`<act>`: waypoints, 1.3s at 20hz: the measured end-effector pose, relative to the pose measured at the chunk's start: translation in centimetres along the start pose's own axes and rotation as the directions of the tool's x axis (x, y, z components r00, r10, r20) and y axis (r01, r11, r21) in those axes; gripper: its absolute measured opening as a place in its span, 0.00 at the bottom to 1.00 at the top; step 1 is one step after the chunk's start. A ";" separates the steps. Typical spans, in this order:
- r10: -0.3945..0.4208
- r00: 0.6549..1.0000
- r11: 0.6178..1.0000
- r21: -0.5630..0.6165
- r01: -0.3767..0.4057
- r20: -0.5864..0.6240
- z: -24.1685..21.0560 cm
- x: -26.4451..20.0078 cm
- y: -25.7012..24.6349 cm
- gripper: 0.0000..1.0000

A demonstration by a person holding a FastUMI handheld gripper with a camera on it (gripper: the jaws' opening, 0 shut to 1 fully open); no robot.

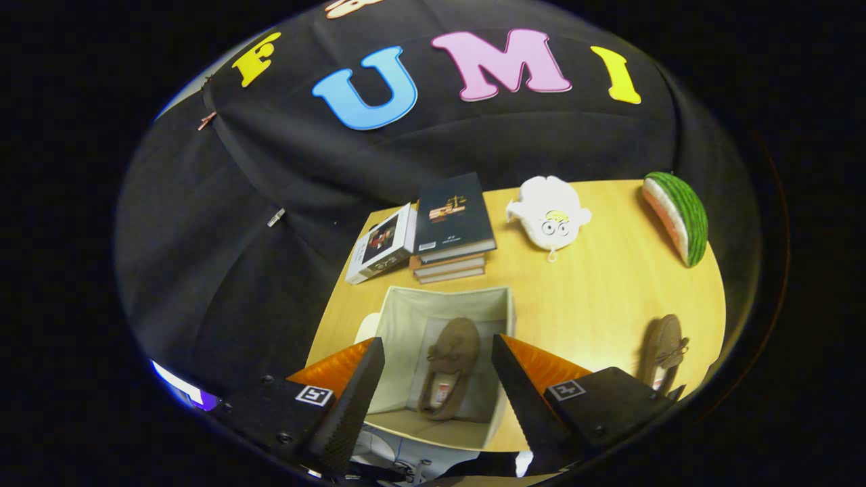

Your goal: Open the storage box then place both shoes into the box .Put the left shoe in first, then the right shoe, with the right side of both shoes facing outward in a uniform manner.

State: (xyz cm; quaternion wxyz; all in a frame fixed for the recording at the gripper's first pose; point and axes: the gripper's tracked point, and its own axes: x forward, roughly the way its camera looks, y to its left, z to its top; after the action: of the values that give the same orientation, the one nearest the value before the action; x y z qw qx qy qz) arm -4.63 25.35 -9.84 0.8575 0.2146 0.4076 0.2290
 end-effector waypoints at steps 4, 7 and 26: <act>-0.105 0.993 0.991 -0.073 0.109 0.062 2.1 -4.7 -9.4 0.99; -0.170 0.983 0.982 -0.066 0.175 0.068 1.3 -7.3 -16.6 0.99; -0.367 0.899 0.930 -0.103 0.352 -0.237 -17.3 -1.7 -39.4 0.78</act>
State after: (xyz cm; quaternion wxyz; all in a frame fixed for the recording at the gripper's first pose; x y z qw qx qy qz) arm -10.73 -4.14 -40.66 0.8319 0.0802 0.5393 0.1037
